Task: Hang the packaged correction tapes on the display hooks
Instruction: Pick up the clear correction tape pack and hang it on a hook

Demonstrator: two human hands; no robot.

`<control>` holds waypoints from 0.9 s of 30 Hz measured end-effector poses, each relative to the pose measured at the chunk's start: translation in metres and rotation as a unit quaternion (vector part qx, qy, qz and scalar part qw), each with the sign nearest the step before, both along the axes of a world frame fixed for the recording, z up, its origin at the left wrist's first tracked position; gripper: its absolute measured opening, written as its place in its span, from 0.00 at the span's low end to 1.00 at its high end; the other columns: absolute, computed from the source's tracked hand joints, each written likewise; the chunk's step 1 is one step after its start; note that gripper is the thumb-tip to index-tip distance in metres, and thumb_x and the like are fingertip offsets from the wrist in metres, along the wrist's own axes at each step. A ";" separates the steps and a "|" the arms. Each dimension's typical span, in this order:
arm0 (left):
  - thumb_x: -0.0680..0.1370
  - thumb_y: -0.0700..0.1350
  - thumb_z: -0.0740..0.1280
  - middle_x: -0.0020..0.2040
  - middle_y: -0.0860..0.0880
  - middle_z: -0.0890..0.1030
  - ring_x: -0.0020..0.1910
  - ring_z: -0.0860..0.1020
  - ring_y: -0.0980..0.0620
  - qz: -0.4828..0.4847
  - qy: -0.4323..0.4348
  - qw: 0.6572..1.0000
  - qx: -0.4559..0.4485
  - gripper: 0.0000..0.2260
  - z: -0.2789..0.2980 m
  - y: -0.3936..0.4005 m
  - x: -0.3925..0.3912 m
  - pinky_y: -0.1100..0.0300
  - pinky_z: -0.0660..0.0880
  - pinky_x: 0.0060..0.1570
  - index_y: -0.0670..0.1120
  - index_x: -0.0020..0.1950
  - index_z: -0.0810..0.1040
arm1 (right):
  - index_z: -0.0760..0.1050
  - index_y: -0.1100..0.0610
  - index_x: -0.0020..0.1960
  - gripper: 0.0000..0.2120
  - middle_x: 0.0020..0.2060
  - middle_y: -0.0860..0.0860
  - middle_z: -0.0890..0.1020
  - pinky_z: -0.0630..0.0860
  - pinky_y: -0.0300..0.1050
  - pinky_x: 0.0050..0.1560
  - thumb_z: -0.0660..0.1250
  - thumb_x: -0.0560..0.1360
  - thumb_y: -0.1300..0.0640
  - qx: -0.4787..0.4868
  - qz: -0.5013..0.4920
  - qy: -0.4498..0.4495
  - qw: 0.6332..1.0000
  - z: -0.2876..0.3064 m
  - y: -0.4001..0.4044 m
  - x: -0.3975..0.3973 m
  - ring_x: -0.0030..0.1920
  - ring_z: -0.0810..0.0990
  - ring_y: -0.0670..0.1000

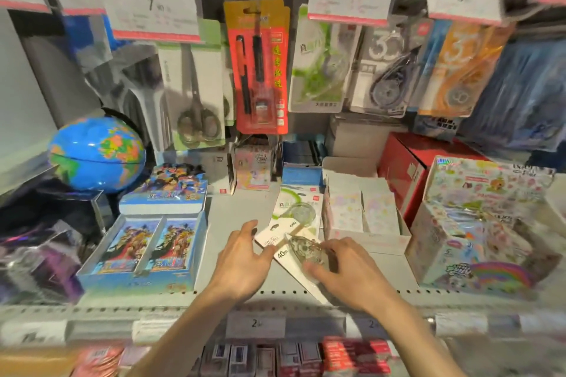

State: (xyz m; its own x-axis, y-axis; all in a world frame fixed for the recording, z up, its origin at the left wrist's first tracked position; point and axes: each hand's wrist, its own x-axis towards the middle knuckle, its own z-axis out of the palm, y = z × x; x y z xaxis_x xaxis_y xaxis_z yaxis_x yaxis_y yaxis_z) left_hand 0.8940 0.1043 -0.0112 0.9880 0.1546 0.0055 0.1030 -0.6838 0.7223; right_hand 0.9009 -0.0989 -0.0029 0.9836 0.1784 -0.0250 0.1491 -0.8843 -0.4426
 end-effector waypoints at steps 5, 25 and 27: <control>0.78 0.49 0.69 0.62 0.51 0.79 0.48 0.81 0.55 0.026 -0.029 0.996 -0.074 0.25 0.003 -0.003 0.001 0.54 0.75 0.59 0.51 0.74 0.67 | 0.67 0.51 0.72 0.38 0.63 0.49 0.74 0.71 0.46 0.64 0.67 0.69 0.33 0.026 0.001 0.020 0.999 0.001 0.001 -0.001 0.64 0.72 0.50; 0.82 0.35 0.63 0.46 0.42 0.87 0.41 0.87 0.41 -0.060 -0.072 0.895 -0.436 0.05 0.053 -0.022 0.012 0.49 0.84 0.39 0.39 0.56 0.77 | 0.71 0.46 0.54 0.22 0.48 0.46 0.80 0.82 0.50 0.49 0.79 0.67 0.48 0.352 -0.038 -0.061 0.933 0.050 0.006 0.006 0.45 0.79 0.38; 0.82 0.35 0.63 0.45 0.43 0.88 0.41 0.87 0.44 -0.074 -0.097 0.898 -0.423 0.05 0.066 -0.022 0.016 0.55 0.84 0.37 0.39 0.56 0.77 | 0.72 0.50 0.55 0.19 0.49 0.46 0.80 0.80 0.38 0.43 0.77 0.70 0.52 0.365 -0.031 -0.077 0.927 0.062 0.004 0.006 0.42 0.78 0.34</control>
